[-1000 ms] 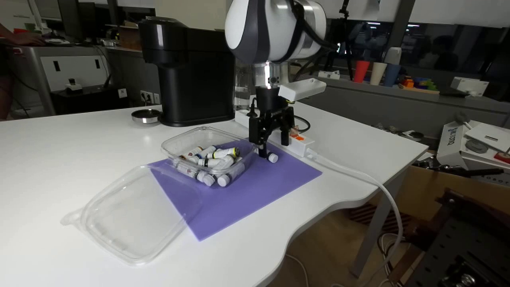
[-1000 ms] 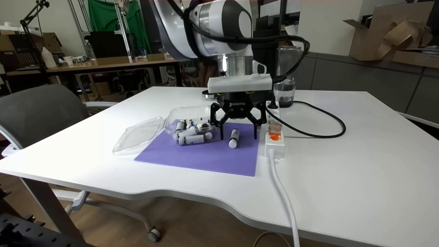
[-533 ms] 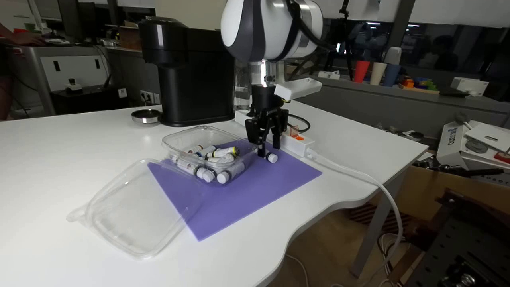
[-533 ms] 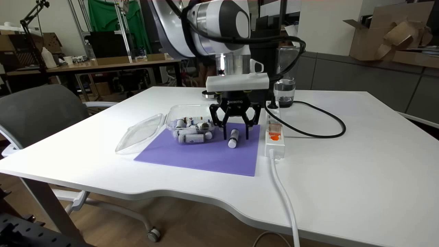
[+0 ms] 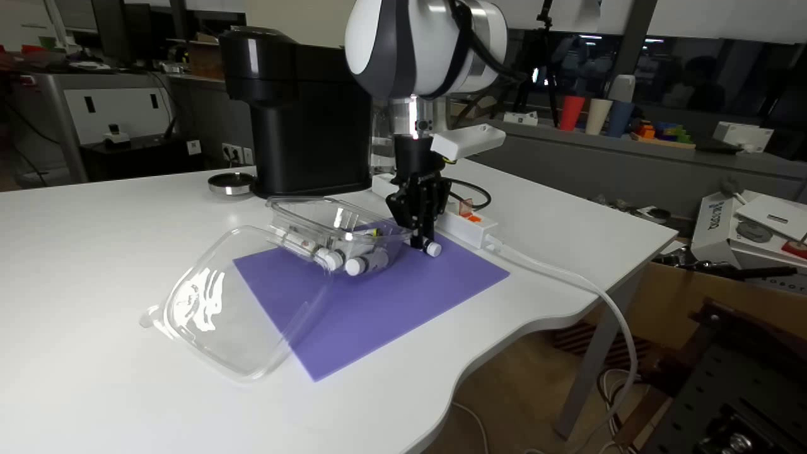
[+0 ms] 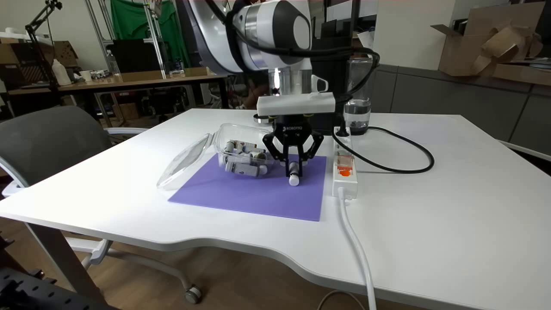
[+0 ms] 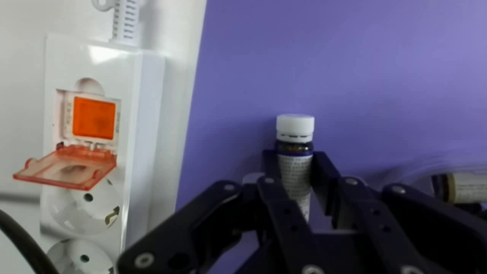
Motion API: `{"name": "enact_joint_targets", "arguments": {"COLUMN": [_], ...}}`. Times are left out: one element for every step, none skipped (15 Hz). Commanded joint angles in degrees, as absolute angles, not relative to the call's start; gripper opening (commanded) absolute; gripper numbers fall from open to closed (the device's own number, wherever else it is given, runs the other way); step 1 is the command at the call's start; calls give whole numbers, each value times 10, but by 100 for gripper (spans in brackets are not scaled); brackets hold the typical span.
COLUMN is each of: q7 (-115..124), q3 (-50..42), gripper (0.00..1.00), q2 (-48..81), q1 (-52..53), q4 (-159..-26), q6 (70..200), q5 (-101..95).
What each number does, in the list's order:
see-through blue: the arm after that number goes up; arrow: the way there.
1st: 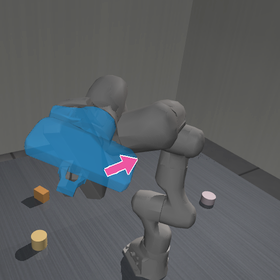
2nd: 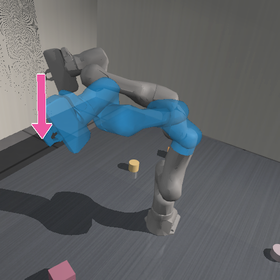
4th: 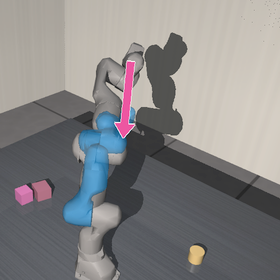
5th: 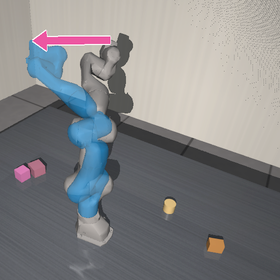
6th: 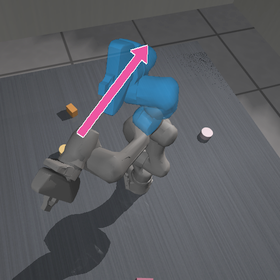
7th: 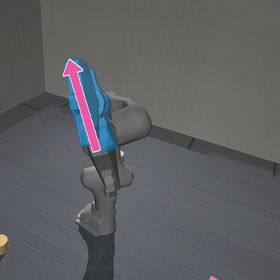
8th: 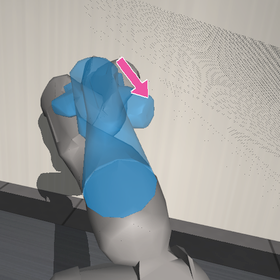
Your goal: Pick up the bottle, put it in the bowl and close it
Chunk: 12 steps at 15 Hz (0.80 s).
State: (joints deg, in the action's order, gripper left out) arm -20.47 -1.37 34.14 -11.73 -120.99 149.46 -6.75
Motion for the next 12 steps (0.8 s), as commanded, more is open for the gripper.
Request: {"name": "enact_joint_targets", "arguments": {"q7": [-213,-215,-216,-218,-218,-215,-214,-211,-211,-213,-212,-211], "q3": [-8,-8,-9,-9,-10,-13,-14,-17,-18,-17,-19,-20], "gripper": [7,7,7,7,7,7,7,7,7,7,7,7], "q2": [344,339,332,325,318,307,299,288,279,267,258,247], "q1": [-124,-124,-124,-124,-122,-120,-119,-117,-117,-116,-115,-113], "q4": [-1210,-1212,-1216,-1219,-1222,-1226,-1230,-1233,-1235,-1238,-1239,-1241], "q6": [1501,1501,1503,1504,1503,1505,1508,1507,1505,1505,1502,1501], "q5": [-62,-62,-65,-65,-67,-69,-70,-71,-72,-72,-73,-75]}}
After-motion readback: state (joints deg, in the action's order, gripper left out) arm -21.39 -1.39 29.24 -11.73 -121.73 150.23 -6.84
